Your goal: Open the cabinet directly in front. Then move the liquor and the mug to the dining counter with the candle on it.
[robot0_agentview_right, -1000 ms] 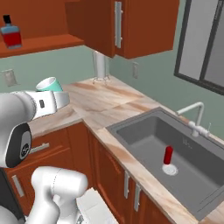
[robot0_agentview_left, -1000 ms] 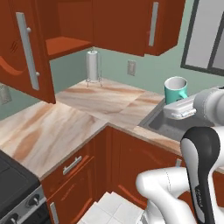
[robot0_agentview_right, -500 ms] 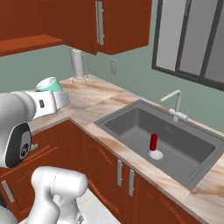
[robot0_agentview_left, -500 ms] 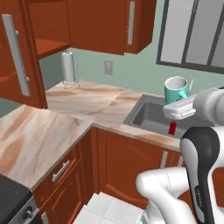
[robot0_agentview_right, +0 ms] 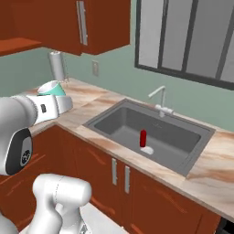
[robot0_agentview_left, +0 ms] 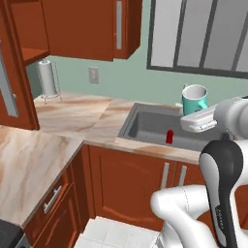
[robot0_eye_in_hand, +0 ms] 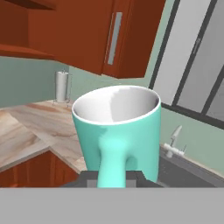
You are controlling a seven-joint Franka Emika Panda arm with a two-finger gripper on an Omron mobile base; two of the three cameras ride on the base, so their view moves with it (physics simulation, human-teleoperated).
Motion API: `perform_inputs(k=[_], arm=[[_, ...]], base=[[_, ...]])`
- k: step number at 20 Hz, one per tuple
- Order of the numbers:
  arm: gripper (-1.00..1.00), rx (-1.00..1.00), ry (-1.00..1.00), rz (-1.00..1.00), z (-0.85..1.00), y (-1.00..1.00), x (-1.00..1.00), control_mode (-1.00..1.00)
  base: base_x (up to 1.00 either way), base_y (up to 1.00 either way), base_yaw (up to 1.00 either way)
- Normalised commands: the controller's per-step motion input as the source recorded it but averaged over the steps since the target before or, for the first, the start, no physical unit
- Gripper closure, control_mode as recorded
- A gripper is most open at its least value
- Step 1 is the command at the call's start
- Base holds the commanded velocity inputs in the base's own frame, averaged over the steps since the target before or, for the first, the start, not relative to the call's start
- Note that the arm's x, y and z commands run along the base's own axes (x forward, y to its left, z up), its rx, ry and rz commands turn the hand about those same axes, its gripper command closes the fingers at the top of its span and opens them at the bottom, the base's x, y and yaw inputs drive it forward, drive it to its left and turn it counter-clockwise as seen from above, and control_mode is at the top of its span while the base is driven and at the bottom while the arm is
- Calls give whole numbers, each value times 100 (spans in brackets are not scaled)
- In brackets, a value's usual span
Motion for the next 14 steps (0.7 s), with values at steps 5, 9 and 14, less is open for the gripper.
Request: perform_inputs(k=[5,9,14], arm=[[100,0,0,0,0,0,0,100],[100,0,0,0,0,0,0,100],[100,0,0,0,0,0,0,100]], base=[[-30,2,-33],[-29,0,-32],[-28,0,-32]])
